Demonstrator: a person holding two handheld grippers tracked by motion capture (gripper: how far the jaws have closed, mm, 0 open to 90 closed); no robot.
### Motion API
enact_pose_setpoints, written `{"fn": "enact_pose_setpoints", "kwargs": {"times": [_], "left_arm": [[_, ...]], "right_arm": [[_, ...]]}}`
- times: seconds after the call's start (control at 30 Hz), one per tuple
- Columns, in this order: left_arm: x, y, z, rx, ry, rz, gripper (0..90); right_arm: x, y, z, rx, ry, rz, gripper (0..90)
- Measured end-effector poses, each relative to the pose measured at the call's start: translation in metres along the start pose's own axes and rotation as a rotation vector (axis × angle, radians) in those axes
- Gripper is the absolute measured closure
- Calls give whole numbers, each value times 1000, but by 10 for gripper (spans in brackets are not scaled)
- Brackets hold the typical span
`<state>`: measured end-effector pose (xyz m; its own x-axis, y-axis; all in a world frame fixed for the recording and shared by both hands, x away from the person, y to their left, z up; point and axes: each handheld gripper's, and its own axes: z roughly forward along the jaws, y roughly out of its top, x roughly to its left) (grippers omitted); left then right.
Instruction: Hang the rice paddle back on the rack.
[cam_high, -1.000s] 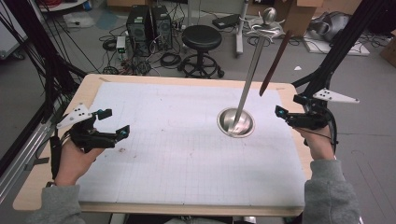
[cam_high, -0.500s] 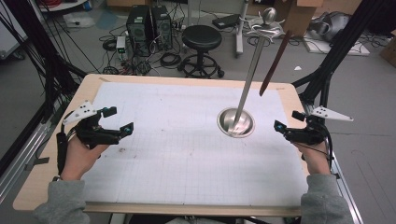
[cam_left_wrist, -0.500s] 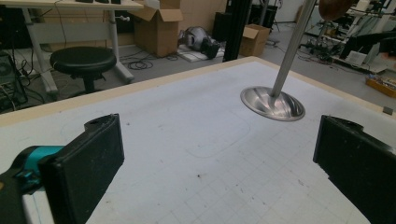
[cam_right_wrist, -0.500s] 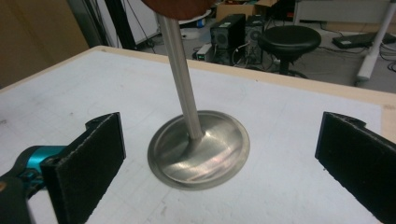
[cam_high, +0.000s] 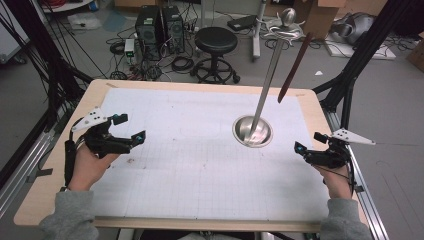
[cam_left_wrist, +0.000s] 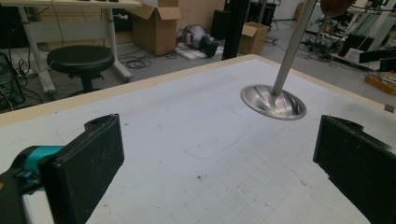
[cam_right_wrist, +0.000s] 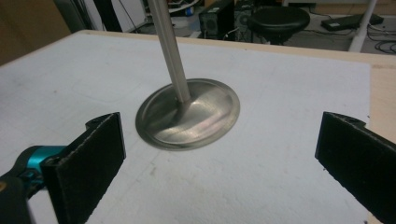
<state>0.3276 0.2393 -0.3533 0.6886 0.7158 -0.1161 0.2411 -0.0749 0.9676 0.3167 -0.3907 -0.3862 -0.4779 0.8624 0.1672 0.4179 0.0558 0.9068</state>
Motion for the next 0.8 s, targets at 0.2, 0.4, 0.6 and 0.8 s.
{"fn": "enact_pose_setpoints", "kwargs": {"times": [0.2, 0.4, 0.6, 0.8], "left_arm": [[1, -5, 0, 10, 4, -3, 23], [1, -13, 3, 29, 1, -3, 23], [2, -21, -1, 13, -2, 9, 23], [1, -31, -5, 7, 7, 13, 23]], "right_arm": [[-4, -8, -4, -7, 10, -6, 3], [-2, -16, -11, -66, 31, -33, 4], [0, -20, -15, -102, 55, -48, 4], [2, -19, -11, -116, 74, -48, 4]]}}
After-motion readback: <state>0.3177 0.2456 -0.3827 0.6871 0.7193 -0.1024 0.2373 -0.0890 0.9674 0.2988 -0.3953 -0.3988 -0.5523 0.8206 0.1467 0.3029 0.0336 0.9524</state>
